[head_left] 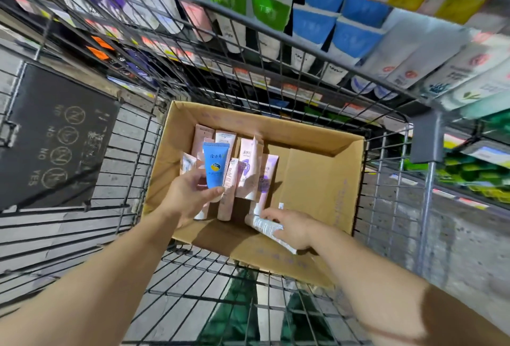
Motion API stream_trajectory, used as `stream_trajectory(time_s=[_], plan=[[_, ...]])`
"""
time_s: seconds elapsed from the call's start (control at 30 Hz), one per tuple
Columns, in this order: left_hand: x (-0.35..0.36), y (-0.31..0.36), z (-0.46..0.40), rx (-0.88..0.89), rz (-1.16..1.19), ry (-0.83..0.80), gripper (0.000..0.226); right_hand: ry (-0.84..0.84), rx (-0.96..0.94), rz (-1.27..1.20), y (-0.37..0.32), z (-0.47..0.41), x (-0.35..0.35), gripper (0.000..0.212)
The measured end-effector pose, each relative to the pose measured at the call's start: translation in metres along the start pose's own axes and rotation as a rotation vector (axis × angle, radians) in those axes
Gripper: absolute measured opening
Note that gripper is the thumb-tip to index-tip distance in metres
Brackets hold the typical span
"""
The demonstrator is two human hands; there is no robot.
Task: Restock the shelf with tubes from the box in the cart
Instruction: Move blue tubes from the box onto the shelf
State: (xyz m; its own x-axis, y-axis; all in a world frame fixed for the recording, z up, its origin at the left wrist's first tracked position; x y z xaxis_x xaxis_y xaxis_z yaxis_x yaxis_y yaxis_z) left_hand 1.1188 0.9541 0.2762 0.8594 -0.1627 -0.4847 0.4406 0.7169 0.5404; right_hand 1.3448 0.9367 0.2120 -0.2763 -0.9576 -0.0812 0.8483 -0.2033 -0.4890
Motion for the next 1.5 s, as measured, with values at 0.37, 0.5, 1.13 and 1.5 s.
stream_trajectory(time_s=[0.37,0.5,1.13,1.5], plan=[[-0.02,0.057,0.037,0.136,-0.069,0.017,0.017,0.106,-0.09,-0.112,-0.041,0.065,-0.032,0.028],[-0.034,0.081,0.053,0.18,-0.068,0.032,0.015,0.228,-0.146,-0.297,-0.073,0.103,-0.063,0.029],[-0.064,0.311,0.172,0.622,-0.035,-0.005,0.015,0.946,-0.523,-0.571,-0.137,0.373,-0.187,0.011],[0.128,0.45,0.352,0.894,-0.131,-0.112,0.019,1.138,-0.692,-0.796,0.036,0.601,-0.17,0.012]])
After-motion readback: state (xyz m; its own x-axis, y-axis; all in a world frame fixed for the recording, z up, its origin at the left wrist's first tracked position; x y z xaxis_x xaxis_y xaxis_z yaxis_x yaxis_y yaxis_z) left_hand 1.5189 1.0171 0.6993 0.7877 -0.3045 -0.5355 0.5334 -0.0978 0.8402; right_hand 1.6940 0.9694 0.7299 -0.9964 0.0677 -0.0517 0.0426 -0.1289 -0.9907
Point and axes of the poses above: each hand's wrist, its own z-axis away from the middle knuckle, its own x-axis out of the palm, y = z × x, the point moved 9 cm from there along -z, towards the middle knuckle, and after that the axes turned 14 degrees about -z, right-handed, at the moved point
